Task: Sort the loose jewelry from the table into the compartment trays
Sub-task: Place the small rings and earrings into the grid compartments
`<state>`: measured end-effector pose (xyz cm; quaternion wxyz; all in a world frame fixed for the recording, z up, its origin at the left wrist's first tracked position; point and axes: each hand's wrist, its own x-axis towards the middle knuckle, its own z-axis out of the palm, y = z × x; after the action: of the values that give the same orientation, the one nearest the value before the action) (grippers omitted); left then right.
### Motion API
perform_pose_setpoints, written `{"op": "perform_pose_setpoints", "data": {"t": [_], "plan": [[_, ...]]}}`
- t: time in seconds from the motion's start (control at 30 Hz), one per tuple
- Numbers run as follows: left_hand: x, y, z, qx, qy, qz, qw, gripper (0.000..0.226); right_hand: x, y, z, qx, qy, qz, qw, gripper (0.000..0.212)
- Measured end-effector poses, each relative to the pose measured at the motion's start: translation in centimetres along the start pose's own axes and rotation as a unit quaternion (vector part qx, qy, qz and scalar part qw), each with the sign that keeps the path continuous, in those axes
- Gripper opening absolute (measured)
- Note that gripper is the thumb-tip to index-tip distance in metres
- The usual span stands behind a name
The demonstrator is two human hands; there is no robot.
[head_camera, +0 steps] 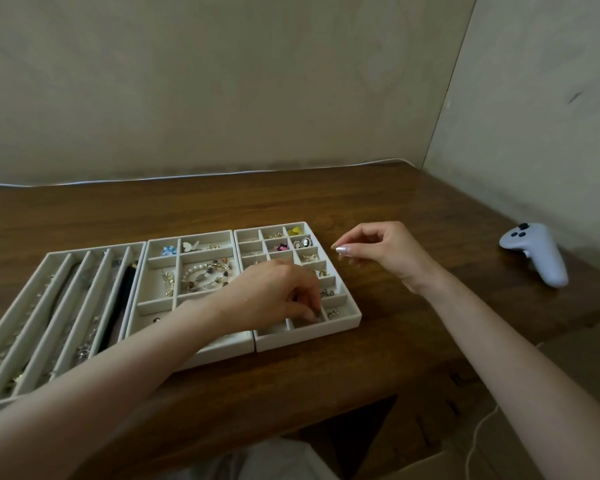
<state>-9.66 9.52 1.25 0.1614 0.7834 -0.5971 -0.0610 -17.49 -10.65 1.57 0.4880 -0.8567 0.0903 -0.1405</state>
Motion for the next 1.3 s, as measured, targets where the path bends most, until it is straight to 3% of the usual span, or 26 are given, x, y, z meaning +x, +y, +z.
{"op": "perform_pose_setpoints", "data": {"t": [0.17,0.3,0.8,0.93,1.17,1.3], "plan": [[-0.3,-0.8,0.0,-0.042,0.118,-0.068,0.99,0.01,-1.1,-1.2,0.7,0.06,-0.068,-0.003,0.996,0.007],[-0.8,-1.5,-0.4,-0.048,0.19,-0.102,0.975,0.009,-1.5,-2.1,1.6,0.029,-0.107,-0.003,0.994,0.002],[-0.9,-1.8,-0.1,-0.045,0.202,-0.105,0.973,0.008,-1.7,-2.4,3.0,-0.029,-0.171,0.025,0.985,0.008],[-0.5,-1.8,-0.1,-0.047,0.193,-0.102,0.975,0.008,-1.5,-2.4,1.9,-0.031,-0.123,0.028,0.992,0.007],[2.9,-1.8,-0.3,-0.043,0.184,-0.08,0.979,0.006,0.8,1.7,-1.6,-0.09,0.097,0.085,0.988,0.012],[6.2,-1.6,0.2,-0.014,0.173,-0.062,0.983,0.012,2.0,3.7,-3.2,-0.13,0.118,0.124,0.977,0.018]]}}
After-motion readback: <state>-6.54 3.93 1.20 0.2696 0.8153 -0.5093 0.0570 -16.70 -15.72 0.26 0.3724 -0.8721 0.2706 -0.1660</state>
